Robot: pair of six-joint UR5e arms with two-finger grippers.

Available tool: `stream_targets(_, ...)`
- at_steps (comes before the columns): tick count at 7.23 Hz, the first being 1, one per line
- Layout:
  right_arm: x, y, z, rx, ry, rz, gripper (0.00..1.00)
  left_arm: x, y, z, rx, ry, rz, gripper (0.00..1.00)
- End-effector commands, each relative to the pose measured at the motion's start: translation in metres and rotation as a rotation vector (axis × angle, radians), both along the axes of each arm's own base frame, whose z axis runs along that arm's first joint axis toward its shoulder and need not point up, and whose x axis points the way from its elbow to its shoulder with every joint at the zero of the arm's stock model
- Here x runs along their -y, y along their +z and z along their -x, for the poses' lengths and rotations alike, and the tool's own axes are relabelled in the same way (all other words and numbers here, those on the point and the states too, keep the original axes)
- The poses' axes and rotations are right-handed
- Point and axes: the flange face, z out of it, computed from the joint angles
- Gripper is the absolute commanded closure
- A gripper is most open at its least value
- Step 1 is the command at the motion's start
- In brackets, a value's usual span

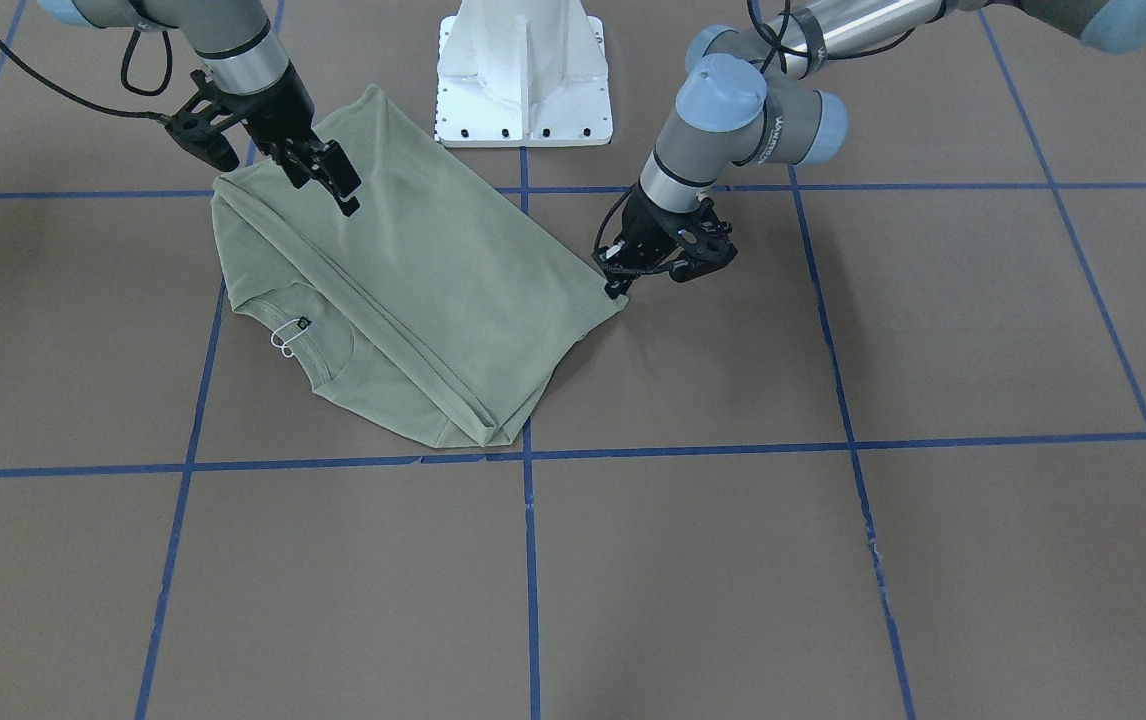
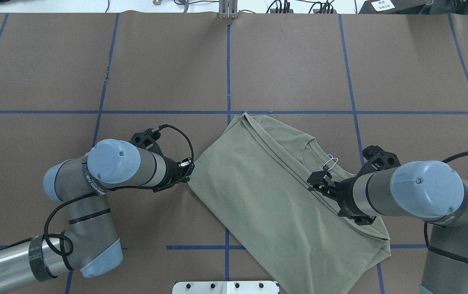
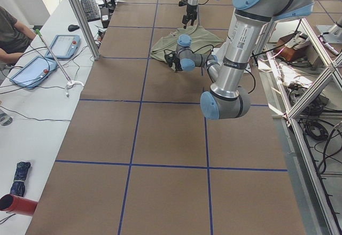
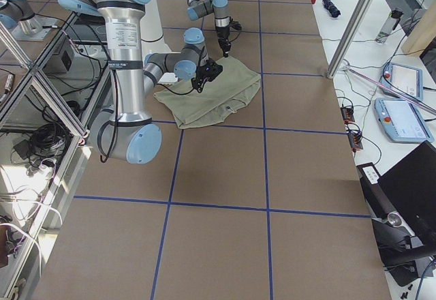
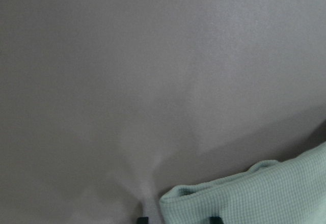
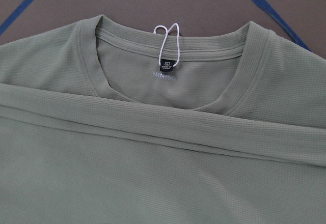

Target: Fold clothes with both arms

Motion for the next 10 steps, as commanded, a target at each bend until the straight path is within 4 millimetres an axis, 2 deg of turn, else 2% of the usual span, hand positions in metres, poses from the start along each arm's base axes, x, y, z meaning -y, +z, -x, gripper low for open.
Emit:
stream_targets(1, 0.0, -0.003, 0.003, 0.006, -0.003, -0.003, 0.0, 0.022, 0.0, 0.014, 0.028, -0.004, -0.107, 1.0)
stream_targets(3, 0.001, -0.006, 0.006, 0.011, -0.003, -0.004, 0.0, 0.095, -0.012, 0.058, 0.047, -0.085, -0.204, 1.0)
stream_targets(4, 0.001, -0.005, 0.01, 0.008, -0.001, -0.008, 0.0, 0.139, -0.032, 0.055, 0.046, -0.134, -0.207, 1.0)
stream_targets(5, 0.002, -0.008, 0.012, 0.011, 0.002, -0.012, 0.0, 0.193, -0.04, 0.046, 0.024, -0.188, -0.225, 1.0)
stream_targets(6, 0.004, -0.014, 0.015, 0.021, 0.005, -0.019, 0.0, 0.241, -0.035, 0.045, -0.005, -0.239, -0.251, 1.0)
stream_targets(7, 0.004, -0.016, 0.017, 0.026, 0.003, -0.02, 0.0, 0.294, -0.042, 0.031, -0.011, -0.275, -0.261, 1.0)
stream_targets(8, 0.006, -0.027, 0.023, 0.044, 0.002, -0.029, 0.0, 0.319, -0.034, 0.031, -0.039, -0.299, -0.287, 1.0)
stream_targets(9, 0.009, -0.033, 0.033, 0.053, 0.002, -0.031, 0.0, 0.319, -0.037, 0.033, -0.05, -0.302, -0.291, 0.86)
stream_targets(10, 0.014, -0.044, 0.041, 0.064, 0.022, -0.05, 0.0, 0.299, -0.05, 0.05, -0.096, -0.289, -0.314, 0.42)
